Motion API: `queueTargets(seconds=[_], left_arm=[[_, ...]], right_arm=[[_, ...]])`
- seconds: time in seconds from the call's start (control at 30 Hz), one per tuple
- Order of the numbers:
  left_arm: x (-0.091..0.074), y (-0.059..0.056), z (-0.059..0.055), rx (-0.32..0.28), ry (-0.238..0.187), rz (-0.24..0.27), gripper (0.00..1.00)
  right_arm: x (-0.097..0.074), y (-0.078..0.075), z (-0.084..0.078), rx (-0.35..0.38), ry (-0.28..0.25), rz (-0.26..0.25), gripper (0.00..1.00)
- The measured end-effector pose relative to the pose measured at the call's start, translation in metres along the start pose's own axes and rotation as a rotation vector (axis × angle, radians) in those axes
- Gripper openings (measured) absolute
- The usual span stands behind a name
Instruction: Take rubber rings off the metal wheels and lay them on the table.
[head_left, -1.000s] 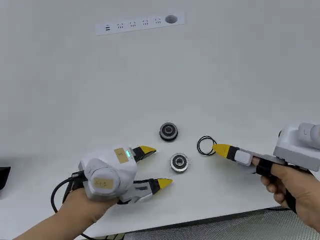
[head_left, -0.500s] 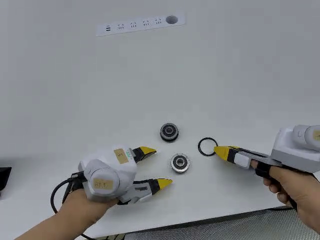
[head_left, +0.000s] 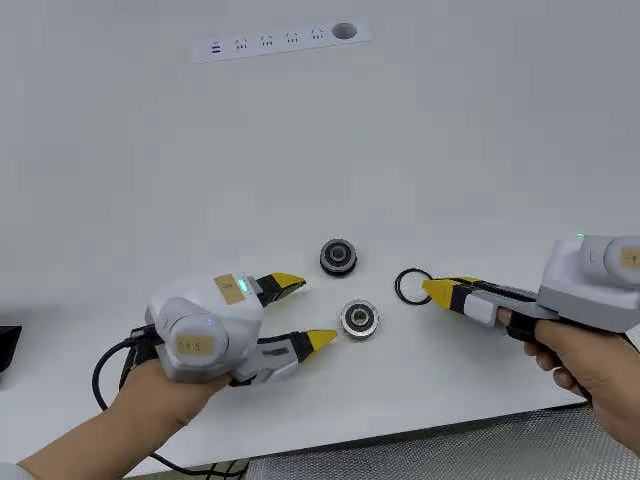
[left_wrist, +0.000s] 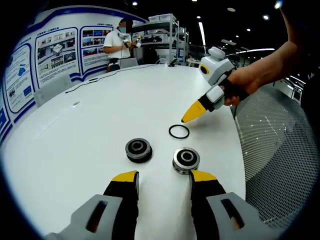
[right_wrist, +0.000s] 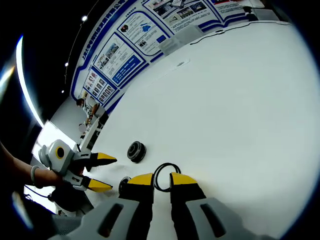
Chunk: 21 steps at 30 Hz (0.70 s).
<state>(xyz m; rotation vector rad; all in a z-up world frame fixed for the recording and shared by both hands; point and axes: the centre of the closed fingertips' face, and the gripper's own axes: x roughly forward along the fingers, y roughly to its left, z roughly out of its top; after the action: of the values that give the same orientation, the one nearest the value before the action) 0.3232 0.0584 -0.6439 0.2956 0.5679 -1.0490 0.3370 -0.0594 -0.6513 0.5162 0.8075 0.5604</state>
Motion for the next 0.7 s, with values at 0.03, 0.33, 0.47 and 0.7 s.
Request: queueTargets(seconds=[0.03, 0.33, 0.47, 0.7], left_arm=[[0.000, 0.002, 0.002, -0.003, -0.005, 0.005, 0.40], [0.010, 0.017, 0.017, -0.009, -0.026, 0.033, 0.31], [0.015, 0.021, 0.022, 0.000, -0.031, 0.034, 0.29], [0.026, 0.029, 0.027, 0.026, -0.024, 0.040, 0.24]], right_arm=[[0.001, 0.002, 0.001, 0.000, -0.002, 0.004, 0.13], [0.020, 0.023, 0.007, -0.018, 0.016, 0.069, 0.13], [0.027, 0.030, 0.008, -0.026, 0.026, 0.092, 0.13], [0.036, 0.036, 0.007, -0.026, 0.041, 0.115, 0.13]])
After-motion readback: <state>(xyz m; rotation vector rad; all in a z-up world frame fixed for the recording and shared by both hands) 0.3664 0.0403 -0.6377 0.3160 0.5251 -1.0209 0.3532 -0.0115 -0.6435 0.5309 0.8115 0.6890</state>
